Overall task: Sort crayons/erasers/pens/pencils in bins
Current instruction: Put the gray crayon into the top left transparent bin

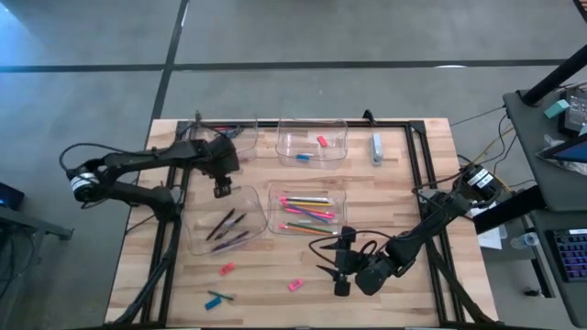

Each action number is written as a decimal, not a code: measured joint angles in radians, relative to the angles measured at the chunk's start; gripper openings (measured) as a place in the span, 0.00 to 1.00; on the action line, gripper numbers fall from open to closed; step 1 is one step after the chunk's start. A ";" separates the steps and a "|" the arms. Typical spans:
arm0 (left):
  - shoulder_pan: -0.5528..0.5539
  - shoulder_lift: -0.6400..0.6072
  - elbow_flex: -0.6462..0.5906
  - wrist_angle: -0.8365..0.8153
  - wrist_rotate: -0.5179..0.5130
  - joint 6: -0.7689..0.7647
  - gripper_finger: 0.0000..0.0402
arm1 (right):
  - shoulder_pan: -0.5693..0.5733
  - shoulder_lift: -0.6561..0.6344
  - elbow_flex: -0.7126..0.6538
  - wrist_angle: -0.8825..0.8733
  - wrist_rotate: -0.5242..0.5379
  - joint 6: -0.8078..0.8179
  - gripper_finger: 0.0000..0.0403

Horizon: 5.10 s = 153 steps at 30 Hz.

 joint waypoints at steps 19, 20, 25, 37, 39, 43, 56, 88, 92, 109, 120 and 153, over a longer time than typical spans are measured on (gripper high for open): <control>0.095 -0.025 -0.020 -0.025 -0.022 -0.385 0.21 | 0.000 0.000 -0.002 -0.001 0.000 0.000 0.59; 0.093 -0.019 -0.020 -0.026 -0.022 -0.386 0.20 | 0.000 0.000 -0.003 0.000 0.000 0.000 0.59; 0.088 0.029 -0.020 -0.026 -0.022 -0.396 0.19 | 0.000 0.000 -0.005 0.000 0.000 0.000 0.59; 0.047 0.129 -0.020 -0.026 -0.024 -0.404 0.19 | 0.000 0.000 -0.006 -0.001 0.000 0.000 0.59; 0.033 0.121 -0.019 -0.027 -0.014 -0.384 0.19 | 0.000 0.000 -0.007 -0.002 0.000 0.000 0.59; 0.006 0.107 -0.019 -0.026 0.013 -0.362 0.21 | 0.000 0.000 -0.007 -0.001 0.000 0.000 0.59; -0.056 0.052 -0.019 -0.025 0.017 -0.333 0.43 | 0.000 0.000 -0.007 0.000 0.000 0.000 0.59; -0.301 -0.065 0.006 -0.026 -0.063 -0.251 0.44 | 0.000 0.000 -0.007 0.000 0.000 0.000 0.59; -0.213 -0.098 0.008 -0.030 -0.064 -0.221 0.44 | 0.000 0.000 -0.007 0.000 0.000 0.000 0.59; -0.112 0.133 -0.015 0.012 -0.089 -0.177 0.44 | 0.000 0.000 -0.007 0.000 0.000 0.000 0.59; -0.106 0.255 -0.012 0.061 -0.092 -0.177 0.44 | 0.000 0.000 -0.007 -0.002 0.000 0.000 0.59; -0.109 0.189 0.000 -0.002 -0.098 -0.206 0.01 | 0.000 0.000 -0.007 -0.003 0.000 0.000 0.59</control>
